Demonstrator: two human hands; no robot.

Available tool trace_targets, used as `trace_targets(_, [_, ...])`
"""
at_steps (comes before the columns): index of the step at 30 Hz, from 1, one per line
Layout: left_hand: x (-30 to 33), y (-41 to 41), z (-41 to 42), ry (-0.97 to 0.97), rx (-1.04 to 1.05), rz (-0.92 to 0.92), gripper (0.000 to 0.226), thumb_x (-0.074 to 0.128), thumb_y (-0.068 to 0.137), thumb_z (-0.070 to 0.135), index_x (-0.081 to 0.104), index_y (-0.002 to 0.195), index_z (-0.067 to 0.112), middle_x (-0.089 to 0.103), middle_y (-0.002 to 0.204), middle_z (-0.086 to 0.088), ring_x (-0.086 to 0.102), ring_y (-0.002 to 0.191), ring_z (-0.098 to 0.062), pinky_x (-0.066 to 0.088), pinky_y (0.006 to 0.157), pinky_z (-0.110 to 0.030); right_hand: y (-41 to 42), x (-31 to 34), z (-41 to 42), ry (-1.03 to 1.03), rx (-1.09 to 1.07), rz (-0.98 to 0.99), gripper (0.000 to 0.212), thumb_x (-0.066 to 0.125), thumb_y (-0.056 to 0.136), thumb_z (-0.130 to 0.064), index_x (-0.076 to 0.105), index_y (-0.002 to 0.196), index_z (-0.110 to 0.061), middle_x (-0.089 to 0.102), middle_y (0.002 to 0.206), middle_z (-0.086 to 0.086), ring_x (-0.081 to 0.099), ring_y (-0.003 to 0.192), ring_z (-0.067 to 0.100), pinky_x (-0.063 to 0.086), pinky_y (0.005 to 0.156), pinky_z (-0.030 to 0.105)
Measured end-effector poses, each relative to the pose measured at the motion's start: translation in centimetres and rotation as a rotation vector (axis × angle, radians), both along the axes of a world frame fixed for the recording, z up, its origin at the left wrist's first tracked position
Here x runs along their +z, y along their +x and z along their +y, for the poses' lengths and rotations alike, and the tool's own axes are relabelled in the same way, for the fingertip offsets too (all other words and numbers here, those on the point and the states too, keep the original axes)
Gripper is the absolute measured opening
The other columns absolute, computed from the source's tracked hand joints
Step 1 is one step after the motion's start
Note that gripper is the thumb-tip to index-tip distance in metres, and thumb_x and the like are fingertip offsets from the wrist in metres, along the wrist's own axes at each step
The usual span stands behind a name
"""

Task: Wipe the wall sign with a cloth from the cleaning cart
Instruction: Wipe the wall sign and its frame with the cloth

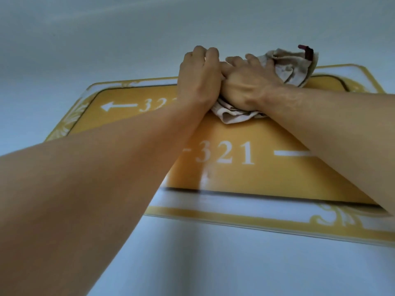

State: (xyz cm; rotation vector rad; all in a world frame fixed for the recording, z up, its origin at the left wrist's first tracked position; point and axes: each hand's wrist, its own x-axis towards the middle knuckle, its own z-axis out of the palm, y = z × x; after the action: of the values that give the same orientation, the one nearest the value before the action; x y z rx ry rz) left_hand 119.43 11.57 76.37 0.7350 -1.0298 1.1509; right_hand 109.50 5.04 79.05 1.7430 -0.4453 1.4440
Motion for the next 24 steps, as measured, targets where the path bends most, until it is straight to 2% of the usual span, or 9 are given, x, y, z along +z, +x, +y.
trace_targets(2, [-0.2, 0.2, 0.0, -0.01, 0.093, 0.117, 0.027, 0.031, 0.098, 0.022, 0.052, 0.112, 0.012, 0.052, 0.123, -0.011, 0.045, 0.12, -0.031, 0.029, 0.092, -0.034, -0.2, -0.1, 0.0, 0.012, -0.012, -0.007, 0.063, 0.01, 0.097, -0.062, 0.019, 0.157, -0.043, 0.019, 0.168, 0.0, 0.009, 0.154, 0.035, 0.002, 0.116, 0.071])
trace_targets(3, [-0.5, 0.4, -0.1, 0.011, 0.169, 0.203, 0.036, 0.03, 0.097, 0.027, 0.049, 0.124, 0.012, 0.047, 0.135, -0.013, 0.037, 0.133, -0.034, 0.027, 0.106, -0.046, -0.2, -0.1, 0.0, 0.014, -0.023, -0.006, 0.064, 0.01, 0.098, -0.063, 0.017, 0.157, -0.043, 0.019, 0.168, 0.0, 0.009, 0.154, 0.035, 0.002, 0.116, 0.071])
trace_targets(4, [-1.1, 0.4, -0.1, 0.06, 0.229, 0.281, 0.046, 0.028, 0.096, 0.032, 0.043, 0.135, 0.012, 0.038, 0.146, -0.015, 0.024, 0.143, -0.036, 0.018, 0.112, -0.059, -0.2, -0.2, 0.1, 0.014, -0.035, -0.001, 0.065, 0.01, 0.097, -0.064, 0.016, 0.158, -0.042, 0.018, 0.168, -0.001, 0.009, 0.154, 0.035, 0.003, 0.116, 0.071])
trace_targets(6, [-1.8, 0.4, -0.1, 0.152, 0.299, 0.393, 0.058, 0.025, 0.094, 0.036, 0.034, 0.145, 0.01, 0.024, 0.157, -0.02, 0.005, 0.149, -0.041, 0.003, 0.113, -0.068, -0.3, -0.2, 0.2, 0.013, -0.059, -0.001, 0.069, 0.009, 0.094, -0.069, 0.014, 0.158, -0.043, 0.017, 0.169, -0.002, 0.008, 0.154, 0.035, 0.004, 0.116, 0.071])
trace_targets(10, [-2.8, 0.7, 0.1, 0.242, 0.352, 0.471, 0.066, 0.022, 0.096, 0.038, 0.032, 0.149, 0.0, 0.02, 0.159, -0.026, 0.006, 0.148, -0.044, -0.001, 0.117, -0.062, -0.2, -0.6, 0.2, 0.034, -0.08, -0.002, 0.079, 0.004, 0.087, -0.08, 0.009, 0.157, -0.046, 0.012, 0.17, -0.003, 0.004, 0.155, 0.034, 0.001, 0.117, 0.07])
trace_targets(13, [-4.0, 1.5, 0.6, 0.265, 0.393, 0.38, 0.066, 0.021, 0.098, 0.038, 0.029, 0.15, 0.0, 0.019, 0.161, -0.022, 0.008, 0.149, -0.04, 0.002, 0.12, -0.056, -0.2, -0.7, 0.2, 0.058, -0.068, 0.004, 0.081, 0.006, 0.083, -0.083, 0.008, 0.157, -0.049, 0.01, 0.17, -0.004, 0.0, 0.155, 0.034, -0.002, 0.117, 0.069])
trace_targets(18, [-6.7, 3.4, 1.3, 0.227, 0.466, 0.201, 0.056, 0.029, 0.096, 0.031, 0.039, 0.146, 0.008, 0.029, 0.159, -0.016, 0.021, 0.147, -0.033, 0.013, 0.12, -0.047, 0.1, -1.4, 0.0, 0.092, -0.058, -0.021, 0.08, 0.014, 0.083, -0.081, 0.006, 0.156, -0.051, 0.007, 0.17, -0.006, -0.005, 0.155, 0.033, -0.004, 0.116, 0.068])
trace_targets(21, [-7.9, 4.2, 1.5, 0.237, 0.498, 0.156, 0.054, 0.03, 0.096, 0.03, 0.038, 0.145, 0.012, 0.029, 0.159, -0.013, 0.02, 0.147, -0.03, 0.012, 0.121, -0.046, 0.5, -2.6, 0.1, 0.103, -0.053, -0.045, 0.079, 0.014, 0.085, -0.08, 0.006, 0.157, -0.048, 0.006, 0.17, -0.006, -0.006, 0.155, 0.035, -0.006, 0.116, 0.068])
trace_targets(24, [-9.4, 5.2, 1.8, 0.266, 0.512, 0.109, 0.056, 0.028, 0.098, 0.033, 0.029, 0.152, 0.016, 0.021, 0.163, -0.009, 0.013, 0.15, -0.027, 0.008, 0.122, -0.045, 0.8, -4.2, 0.4, 0.116, -0.068, -0.068, 0.078, 0.012, 0.087, -0.078, 0.005, 0.158, -0.046, 0.005, 0.171, -0.004, -0.008, 0.154, 0.037, -0.006, 0.116, 0.069])
